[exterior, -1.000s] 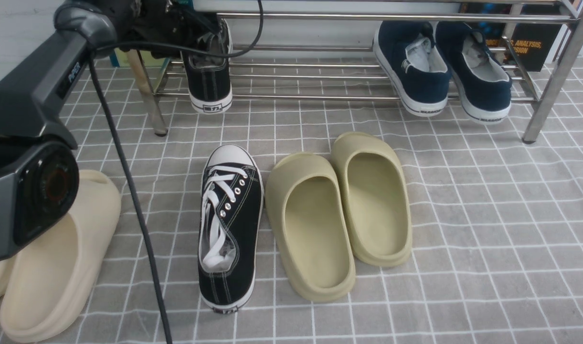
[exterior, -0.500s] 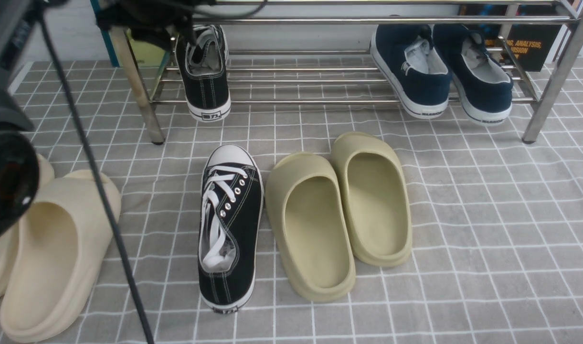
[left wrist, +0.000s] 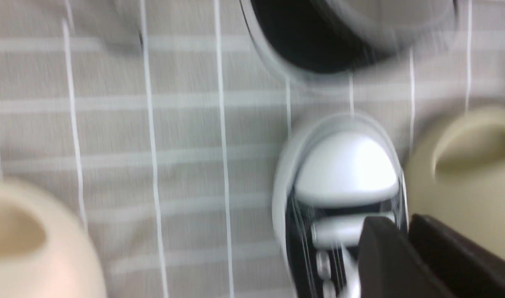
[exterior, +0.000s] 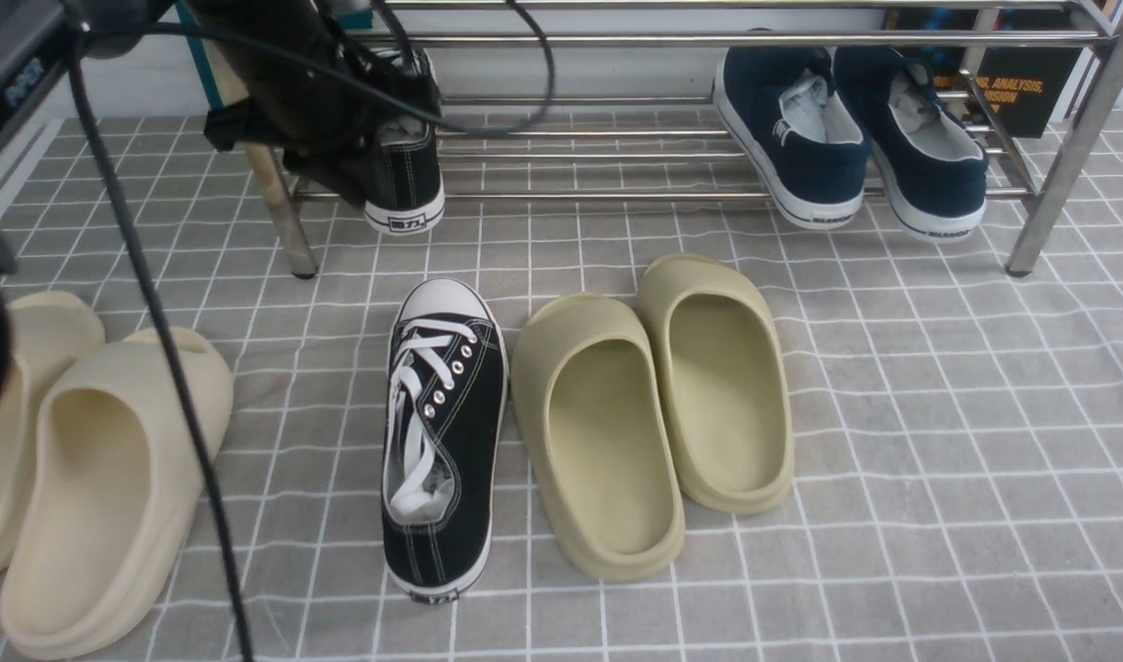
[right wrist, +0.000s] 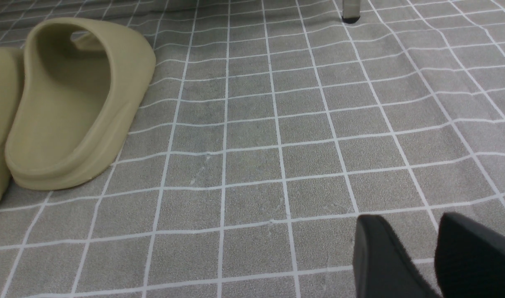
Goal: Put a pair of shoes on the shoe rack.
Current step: Use the left arm to grab the shoe closest to it
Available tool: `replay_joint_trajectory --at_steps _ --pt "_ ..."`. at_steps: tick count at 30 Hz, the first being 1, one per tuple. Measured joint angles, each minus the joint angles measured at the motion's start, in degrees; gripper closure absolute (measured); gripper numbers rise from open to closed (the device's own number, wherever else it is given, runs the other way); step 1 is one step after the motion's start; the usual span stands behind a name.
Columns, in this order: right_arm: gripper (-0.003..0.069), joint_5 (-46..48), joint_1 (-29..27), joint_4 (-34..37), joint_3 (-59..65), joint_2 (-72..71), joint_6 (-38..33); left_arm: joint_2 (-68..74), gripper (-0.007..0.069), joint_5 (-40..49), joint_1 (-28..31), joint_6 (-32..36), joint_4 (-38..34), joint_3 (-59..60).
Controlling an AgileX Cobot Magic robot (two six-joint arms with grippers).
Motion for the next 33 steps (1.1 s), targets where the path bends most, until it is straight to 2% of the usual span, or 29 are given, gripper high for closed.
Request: replay_joint_trajectory --at_steps 4,6,8,10,11,13,14,17,18,19,21,22,24,25,27,28,29,33 --pt "0.0419 0.0 0.0 0.0 0.0 0.0 0.0 -9.5 0.0616 -1.3 -4.0 -0.3 1.2 11.9" --pt "0.0419 0.0 0.0 0.0 0.0 0.0 0.0 -15.8 0.0629 -5.7 -6.7 -1.6 1.6 19.7" --pt "0.0419 0.0 0.0 0.0 0.0 0.0 0.0 -18.6 0.0631 -8.7 -8.2 -3.0 1.9 24.5" --pt "0.0419 0.0 0.0 0.0 0.0 0.0 0.0 -25.5 0.0631 -15.5 -10.5 -7.5 3.1 35.6" --pt "0.0419 0.0 0.0 0.0 0.0 0.0 0.0 -25.9 0.0631 -16.0 -10.6 -7.5 3.1 35.6" --pt "0.0419 0.0 0.0 0.0 0.0 0.0 0.0 -30.0 0.0608 -22.5 -11.3 -11.8 3.7 45.2" --pt "0.0419 0.0 0.0 0.0 0.0 0.0 0.0 -30.1 0.0605 -22.5 -11.3 -12.1 3.7 45.8" --pt "0.0419 0.0 0.0 0.0 0.0 0.0 0.0 -30.8 0.0479 -28.2 -11.3 -14.5 4.1 53.3" --pt "0.0419 0.0 0.0 0.0 0.0 0.0 0.0 -30.7 0.0468 -28.4 -11.3 -14.5 4.1 53.6" --pt "0.0419 0.0 0.0 0.0 0.0 0.0 0.0 -29.7 0.0379 -30.1 -11.3 -15.0 3.6 55.5" --pt "0.0419 0.0 0.0 0.0 0.0 0.0 0.0 -27.7 0.0268 -31.9 -11.3 -15.2 3.0 56.4" --pt "0.0419 0.0 0.0 0.0 0.0 0.0 0.0 -27.7 0.0258 -32.1 -11.3 -15.2 3.0 56.3" --pt "0.0419 0.0 0.0 0.0 0.0 0.0 0.0 -24.3 0.0172 -34.4 -11.3 -15.5 3.2 56.4" --pt "0.0419 0.0 0.0 0.0 0.0 0.0 0.0 -23.7 0.0169 -34.6 -11.3 -15.7 3.2 56.4" --pt "0.0419 0.0 0.0 0.0 0.0 0.0 0.0 -21.3 0.0171 -37.2 -11.3 -16.7 4.1 56.4" --pt "0.0419 0.0 0.0 0.0 0.0 0.0 0.0 -19.3 0.0214 -39.3 -11.3 -18.0 5.0 56.4" --pt "0.0419 0.0 0.0 0.0 0.0 0.0 0.0 -19.1 0.0223 -39.9 -11.3 -18.1 5.2 56.4" --pt "0.0419 0.0 0.0 0.0 0.0 0.0 0.0 -17.0 0.0513 -42.4 -11.3 -21.7 7.5 56.4"
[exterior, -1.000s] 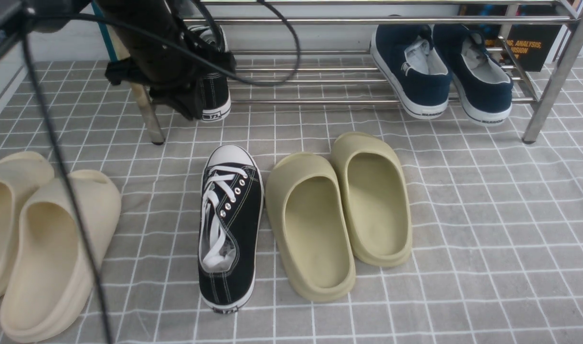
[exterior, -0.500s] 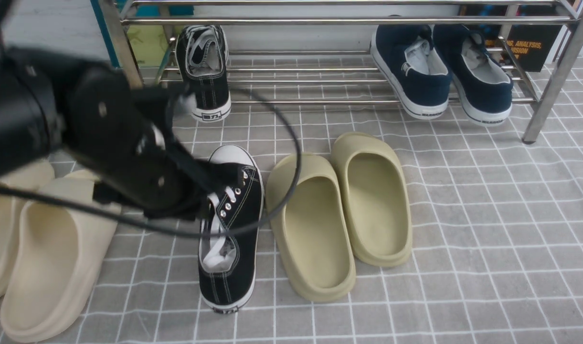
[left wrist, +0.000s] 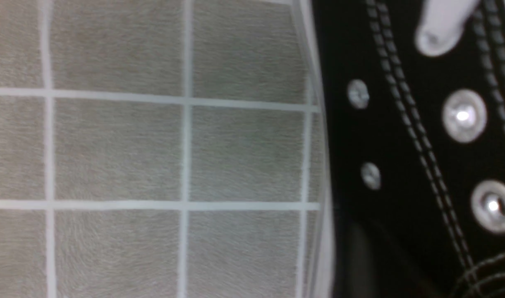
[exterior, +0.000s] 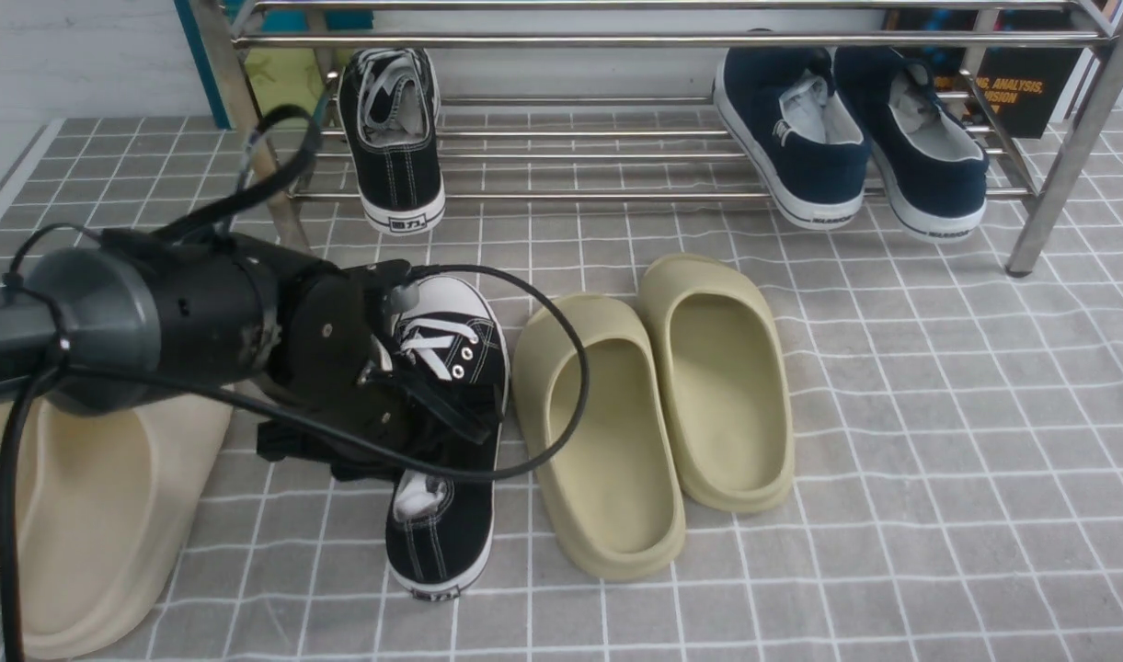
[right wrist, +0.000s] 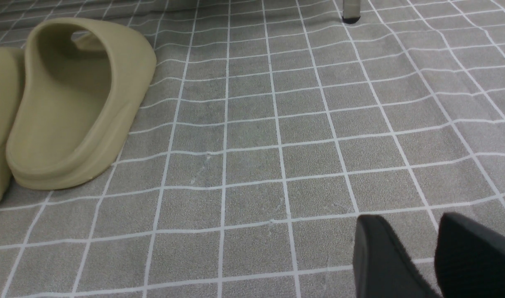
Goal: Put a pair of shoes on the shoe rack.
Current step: Use the left arm to grab the shoe closest to it, then use the left arm to put a shoe into the shoe rack
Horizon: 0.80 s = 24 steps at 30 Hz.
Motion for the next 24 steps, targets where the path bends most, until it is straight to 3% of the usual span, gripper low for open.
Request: replay_joint_trajectory --at_steps 2,3,7,13,16,24 --pt "0.0419 0.0 0.0 0.0 0.0 0.0 0.0 -0.2 0.0615 0.0 0.0 -0.3 0.9 0.2" --pt "0.0419 0.0 0.0 0.0 0.0 0.0 0.0 -0.6 0.0620 0.0 0.0 -0.3 1.1 0.3" --pt "0.0419 0.0 0.0 0.0 0.0 0.0 0.0 -4.7 0.0614 2.4 0.0 -0.5 1.1 0.4" --pt "0.0419 0.0 0.0 0.0 0.0 0.0 0.0 -8.9 0.0614 13.0 0.0 2.4 1.0 -5.7" --pt "0.0419 0.0 0.0 0.0 0.0 0.0 0.0 -6.4 0.0614 18.9 0.0 8.5 -1.1 -14.3" --pt "0.0419 0.0 0.0 0.0 0.0 0.0 0.0 5.1 0.0614 22.2 0.0 15.4 -6.0 -33.4"
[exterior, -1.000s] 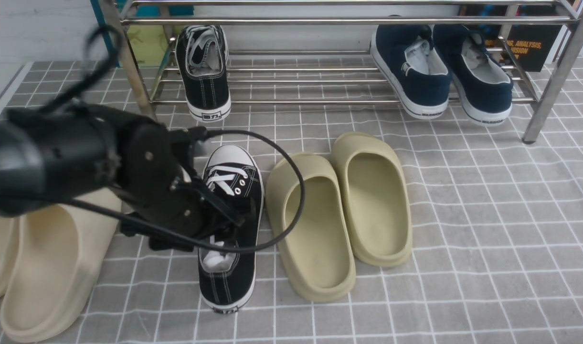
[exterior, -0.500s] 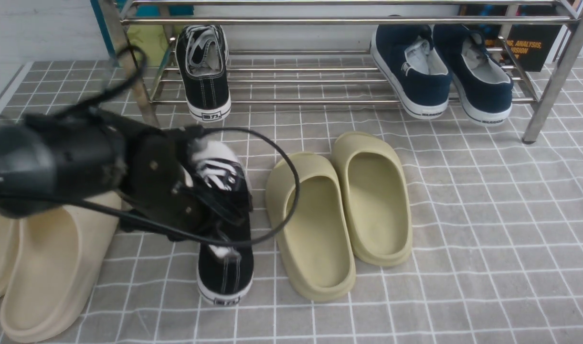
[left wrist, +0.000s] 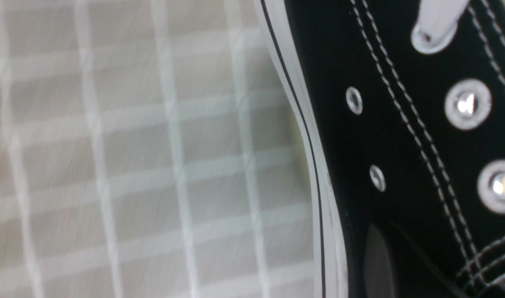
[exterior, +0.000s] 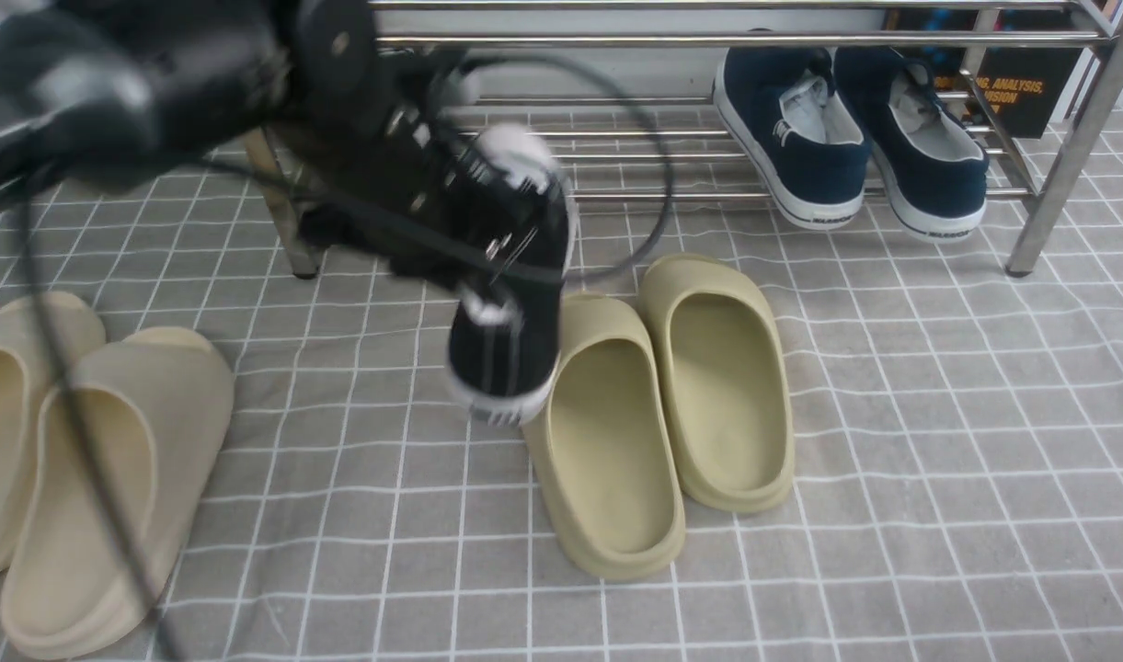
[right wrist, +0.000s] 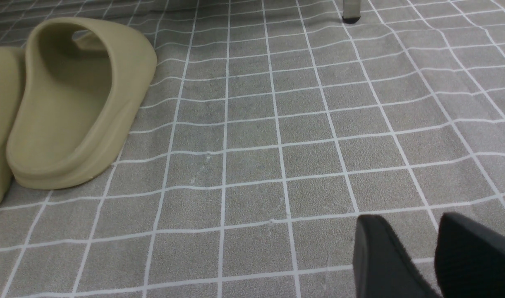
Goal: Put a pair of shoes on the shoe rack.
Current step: Use the left arm to put a shoe into the shoe rack
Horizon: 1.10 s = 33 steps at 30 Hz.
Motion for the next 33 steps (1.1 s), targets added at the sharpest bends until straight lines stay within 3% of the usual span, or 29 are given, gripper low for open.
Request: replay_joint_trajectory --at_steps 8,14,28,33 --pt "0.0419 0.0 0.0 0.0 0.0 0.0 0.0 21.2 0.0614 7.3 1.2 -1.6 5.4 -32.4" --pt "0.0419 0.0 0.0 0.0 0.0 0.0 0.0 31.2 0.0614 10.5 3.0 -4.4 6.9 -47.1" --pt "0.0419 0.0 0.0 0.0 0.0 0.0 0.0 36.4 0.0610 -1.1 4.7 -7.6 8.4 -50.3" --pt "0.0419 0.0 0.0 0.0 0.0 0.0 0.0 36.5 0.0530 -3.3 4.7 -9.2 8.5 -50.4"
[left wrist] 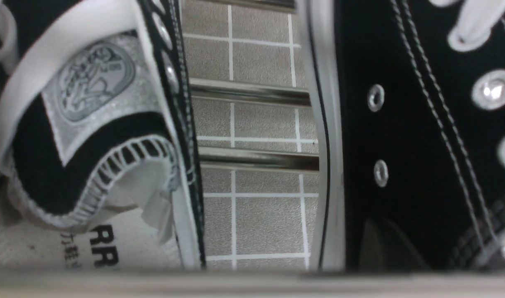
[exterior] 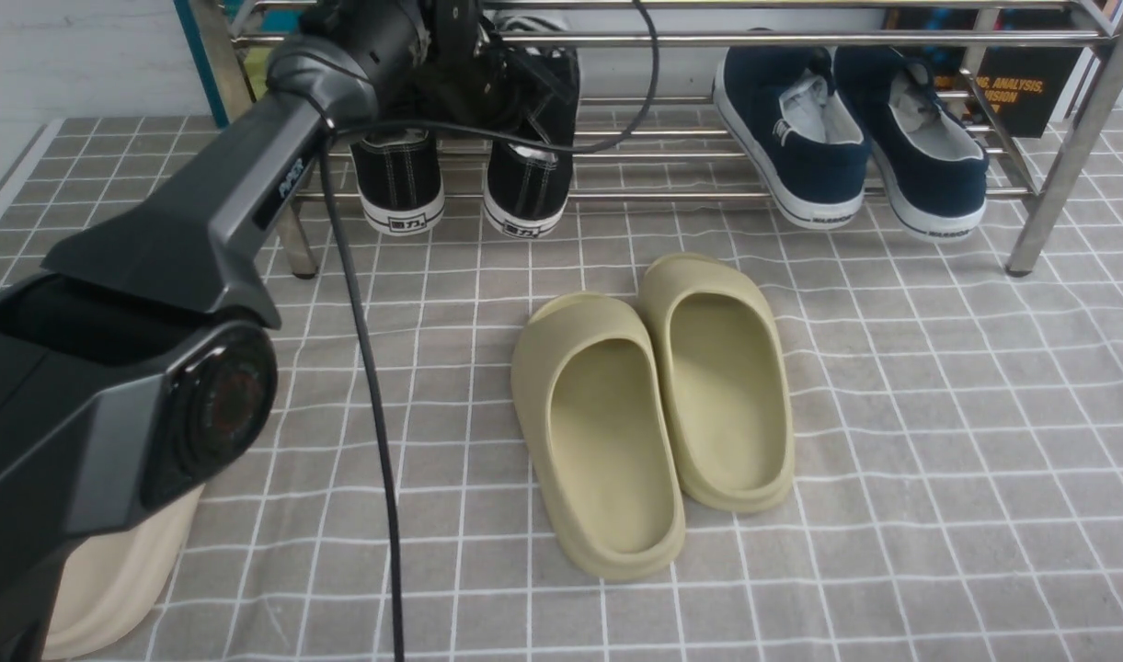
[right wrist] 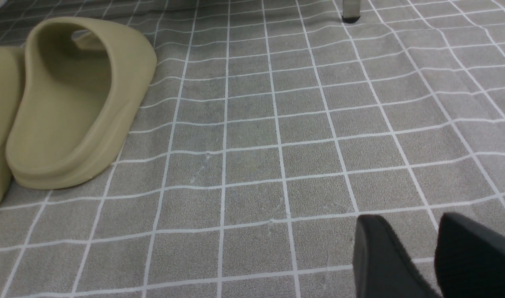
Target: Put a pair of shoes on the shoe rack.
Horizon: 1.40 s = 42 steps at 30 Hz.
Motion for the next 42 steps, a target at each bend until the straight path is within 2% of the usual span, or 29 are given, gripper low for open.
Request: replay_joint_trajectory --at_steps 2,7,12,15,19,21,22,24,25,26,33,38,39,42 --pt "0.0419 0.0 0.0 0.0 0.0 0.0 0.0 0.0 0.0501 0.1 0.0 -0.9 0.1 -0.2" --pt "0.0419 0.0 0.0 0.0 0.0 0.0 0.0 -2.1 0.0372 5.5 0.0 -2.6 0.4 -0.5" --pt "0.0419 0.0 0.0 0.0 0.0 0.0 0.0 -5.1 0.0336 10.6 0.0 -1.9 0.4 -1.1" --pt "0.0419 0.0 0.0 0.0 0.0 0.0 0.0 -6.3 0.0351 14.5 0.0 0.8 -0.3 -1.2" --pt "0.0419 0.0 0.0 0.0 0.0 0.0 0.0 -7.9 0.0456 22.5 0.0 8.1 -3.1 -1.0" --pt "0.0419 0.0 0.0 0.0 0.0 0.0 0.0 -10.9 0.0524 23.3 0.0 10.9 -4.6 1.8" --pt "0.0419 0.0 0.0 0.0 0.0 0.0 0.0 -11.3 0.0531 23.3 0.0 10.9 -4.7 1.8" --pt "0.0419 0.0 0.0 0.0 0.0 0.0 0.0 -17.8 0.0621 23.6 0.0 13.0 -6.1 7.3" --pt "0.0419 0.0 0.0 0.0 0.0 0.0 0.0 -20.2 0.0638 23.6 0.0 13.5 -6.7 9.2" --pt "0.0419 0.0 0.0 0.0 0.0 0.0 0.0 -20.9 0.0638 23.6 0.0 13.7 -6.7 9.7" --pt "0.0419 0.0 0.0 0.0 0.0 0.0 0.0 -48.7 0.0638 22.8 0.0 17.3 -9.0 35.2" --pt "0.0419 0.0 0.0 0.0 0.0 0.0 0.0 -66.7 0.0638 9.9 0.0 17.6 -9.4 60.2" --pt "0.0419 0.0 0.0 0.0 0.0 0.0 0.0 -66.7 0.0638 9.2 0.0 17.6 -9.4 60.2" --pt "0.0419 0.0 0.0 0.0 0.0 0.0 0.0 -77.9 0.0638 -2.5 0.0 17.6 -9.5 77.1"
